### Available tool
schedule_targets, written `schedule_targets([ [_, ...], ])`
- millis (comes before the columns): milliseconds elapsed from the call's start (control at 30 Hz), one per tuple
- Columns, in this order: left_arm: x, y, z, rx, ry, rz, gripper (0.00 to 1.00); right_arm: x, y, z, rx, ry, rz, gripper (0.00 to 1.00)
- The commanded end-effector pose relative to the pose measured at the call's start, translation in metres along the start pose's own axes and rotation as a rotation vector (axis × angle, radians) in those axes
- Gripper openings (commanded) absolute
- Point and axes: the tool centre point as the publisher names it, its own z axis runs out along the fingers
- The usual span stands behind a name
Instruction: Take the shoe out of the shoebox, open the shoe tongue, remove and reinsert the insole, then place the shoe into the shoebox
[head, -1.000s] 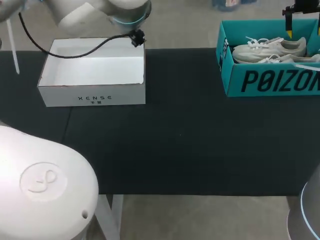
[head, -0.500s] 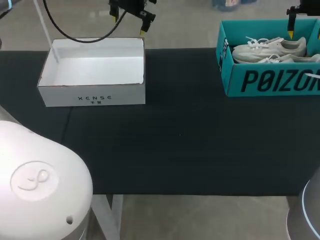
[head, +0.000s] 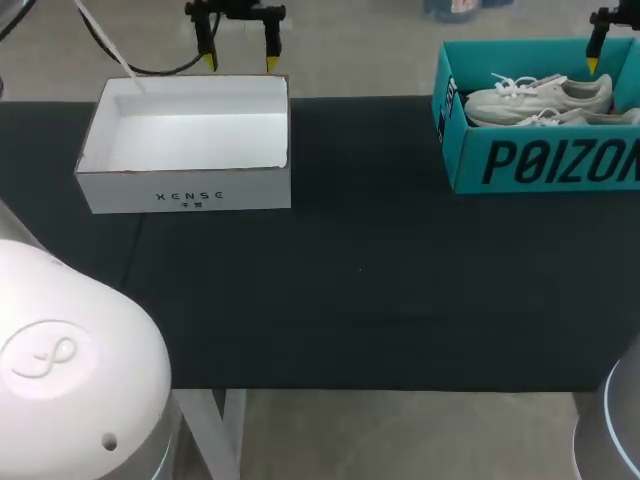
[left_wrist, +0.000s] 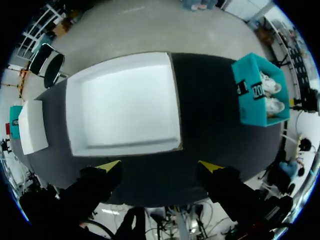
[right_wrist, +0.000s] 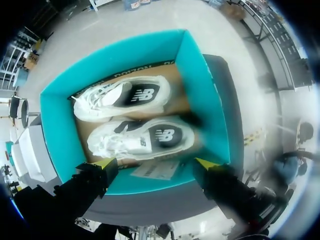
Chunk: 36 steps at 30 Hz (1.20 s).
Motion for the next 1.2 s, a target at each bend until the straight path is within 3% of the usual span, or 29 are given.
schedule_targets([
  [33, -0.008, 0.005, 0.011, -0.115, 0.48, -0.094, 1.0, -0.004, -0.02, 0.008, -0.098, 0.025, -0.019, 1.0],
  [233, -0.011, 0.018, 0.024, -0.059, 0.437, -0.097, 1.0, -0.004, -0.038, 0.014, -0.152, 0.056, -0.064, 1.0],
  [333, -0.012, 0.023, 0.032, -0.014, 0.392, -0.087, 1.0, -0.008, -0.051, 0.017, -0.202, 0.016, -0.083, 1.0],
  [500, -0.01, 0.026, 0.043, -0.03, 0.337, -0.097, 1.0, -0.019, -0.073, 0.028, -0.188, 0.0, -0.107, 1.0],
  [667, -0.008, 0.031, 0.052, 0.015, 0.223, -0.079, 1.0, -0.022, -0.09, 0.041, -0.186, -0.062, -0.137, 1.0],
  [900, -0.009, 0.032, 0.061, 0.015, 0.163, -0.081, 1.0, -0.022, -0.104, 0.054, -0.152, -0.069, -0.137, 1.0],
  [1200, -0.01, 0.029, 0.082, 0.044, 0.056, -0.143, 1.0, -0.021, -0.113, 0.057, -0.166, -0.087, -0.145, 1.0],
])
